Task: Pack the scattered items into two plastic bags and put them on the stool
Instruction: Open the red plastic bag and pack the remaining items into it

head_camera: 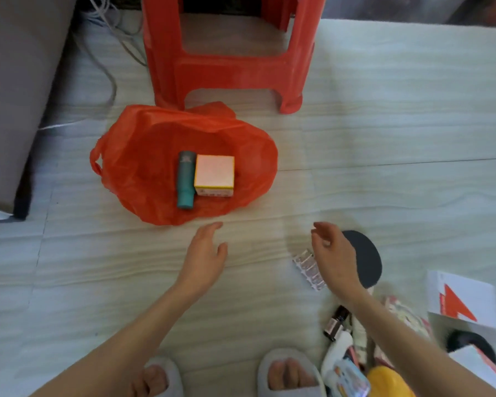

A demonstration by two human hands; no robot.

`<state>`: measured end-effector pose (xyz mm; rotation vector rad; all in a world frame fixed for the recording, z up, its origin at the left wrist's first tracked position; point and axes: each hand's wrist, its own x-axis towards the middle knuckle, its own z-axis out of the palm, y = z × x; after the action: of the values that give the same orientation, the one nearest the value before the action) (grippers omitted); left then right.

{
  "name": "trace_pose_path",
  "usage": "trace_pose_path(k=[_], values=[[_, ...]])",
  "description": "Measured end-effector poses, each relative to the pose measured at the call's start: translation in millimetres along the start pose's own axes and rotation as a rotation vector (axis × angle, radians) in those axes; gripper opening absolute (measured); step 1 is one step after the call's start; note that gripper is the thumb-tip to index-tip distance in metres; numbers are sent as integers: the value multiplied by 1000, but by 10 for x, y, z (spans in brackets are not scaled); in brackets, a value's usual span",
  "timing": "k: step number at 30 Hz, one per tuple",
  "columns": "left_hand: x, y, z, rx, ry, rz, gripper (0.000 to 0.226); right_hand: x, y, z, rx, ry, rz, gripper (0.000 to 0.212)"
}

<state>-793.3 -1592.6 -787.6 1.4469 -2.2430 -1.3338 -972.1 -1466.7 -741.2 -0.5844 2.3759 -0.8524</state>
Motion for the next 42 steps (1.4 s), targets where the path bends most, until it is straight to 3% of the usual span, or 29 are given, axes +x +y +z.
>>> trace_pose_path(k=[2, 4, 7, 10, 13, 17, 20, 24, 26, 28, 31, 34, 36, 39, 42], values=[[-143, 70, 227, 153, -69, 210, 41, -9, 292, -203, -198, 139, -45, 30], [-171, 127, 460, 288, -162, 412, 46, 20, 563, -350, -359, 177, -9, 35], [-134, 366, 719, 422, -358, 515, 62, 66, 856, -513, -464, 79, 85, 56], [-34, 545, 960, 604, -478, 630, 70, 163, 1033, -630, -534, -131, 61, 83], [50, 534, 1130, 760, -393, 795, 71, 176, 1219, -635, -749, -271, -48, 92], [114, 425, 1212, 731, -304, 904, 50, 80, 1347, -474, -804, -213, -68, 89], [42, 336, 1143, 567, -379, 752, 52, 106, 1315, -441, -756, -119, -85, 65], [-61, 360, 844, 93, -450, 187, 52, 120, 1123, -562, -624, 113, -169, 27], [-74, 418, 646, -191, -356, -114, 49, 148, 877, -629, -500, 200, -99, 21], [-77, 424, 437, -474, -175, -308, 40, 141, 545, -610, -327, 236, -81, 19], [-89, 348, 106, -717, 53, -490, 37, 107, 11, -364, 52, 70, -1, 23], [-142, 241, -171, -883, 107, -602, 45, 106, -463, -34, 506, -261, 364, 26], [-103, 195, -324, -951, 135, -600, 39, 128, -702, 146, 771, -433, 537, 26], [152, 163, -514, -973, 184, -532, 28, 253, -1005, 394, 1079, -501, 630, 23], [518, 182, -624, -895, 289, -458, 35, 487, -1265, 673, 1274, -511, 646, 31]])
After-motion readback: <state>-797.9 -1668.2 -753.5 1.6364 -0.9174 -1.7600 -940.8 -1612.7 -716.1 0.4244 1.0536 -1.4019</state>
